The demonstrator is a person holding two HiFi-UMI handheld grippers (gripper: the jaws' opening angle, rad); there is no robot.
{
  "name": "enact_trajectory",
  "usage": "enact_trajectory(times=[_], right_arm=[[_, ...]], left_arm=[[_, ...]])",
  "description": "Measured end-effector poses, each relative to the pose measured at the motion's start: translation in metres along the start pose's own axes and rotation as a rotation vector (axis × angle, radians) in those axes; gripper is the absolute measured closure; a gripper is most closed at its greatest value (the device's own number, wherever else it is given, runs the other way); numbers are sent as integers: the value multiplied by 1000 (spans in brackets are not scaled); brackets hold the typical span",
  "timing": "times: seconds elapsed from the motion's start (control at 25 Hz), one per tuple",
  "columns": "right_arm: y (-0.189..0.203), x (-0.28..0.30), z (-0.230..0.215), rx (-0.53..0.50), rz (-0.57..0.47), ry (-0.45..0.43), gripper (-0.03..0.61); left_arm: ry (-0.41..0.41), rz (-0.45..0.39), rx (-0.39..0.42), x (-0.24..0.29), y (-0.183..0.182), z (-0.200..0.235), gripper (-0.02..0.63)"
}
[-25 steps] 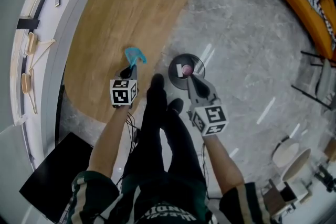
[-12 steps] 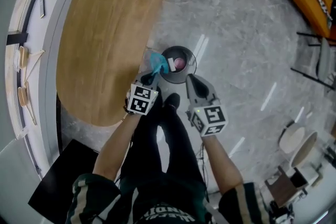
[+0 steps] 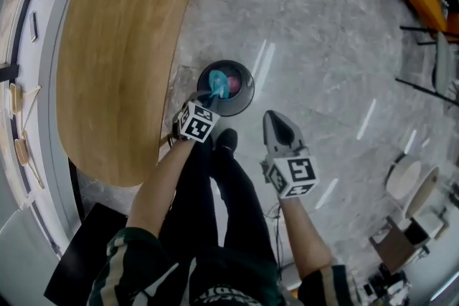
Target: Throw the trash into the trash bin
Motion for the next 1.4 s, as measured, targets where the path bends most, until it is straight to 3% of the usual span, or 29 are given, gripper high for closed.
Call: enact_trajectory(times=[0.24, 0.4, 0.48, 0.64, 0.8, 1.08, 1.16, 1.24, 1.4], right_arm=[[14, -2, -15, 22, -3, 21, 578], [22, -6, -16, 23, 10, 19, 578], [24, -7, -17, 19, 16, 16, 578], [23, -7, -21, 14, 19, 18, 578], [15, -7, -23, 6, 14, 11, 578], [-11, -13, 2, 2, 6, -46, 578], [-27, -18, 16, -9, -5, -77, 578], [-48, -23, 30, -35, -32, -111, 578], [-89, -42, 67, -83, -40, -179, 578]], left_arm=[[30, 101, 40, 48, 6, 1, 609], [55, 141, -85, 66, 18, 1, 609], [46, 130, -104, 69, 21, 2, 609], [16, 131, -129, 66, 20, 2, 479], [-3, 119, -124, 54, 15, 2, 468], [-57, 3, -106, -14, -16, -8, 476], [-64, -22, -87, -47, -27, -13, 607], [-64, -46, -77, -84, -39, -15, 612], [-76, -84, -136, -174, -43, -29, 614]])
Point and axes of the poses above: the fingertips, and each gripper's own axes: x forward along the fingers, z to its left, y out of its underside, the point moved 10 cm from there along -x, backward along the fingers, and after that the axes turned 5 degrees about -z, right-handed, at the moved point
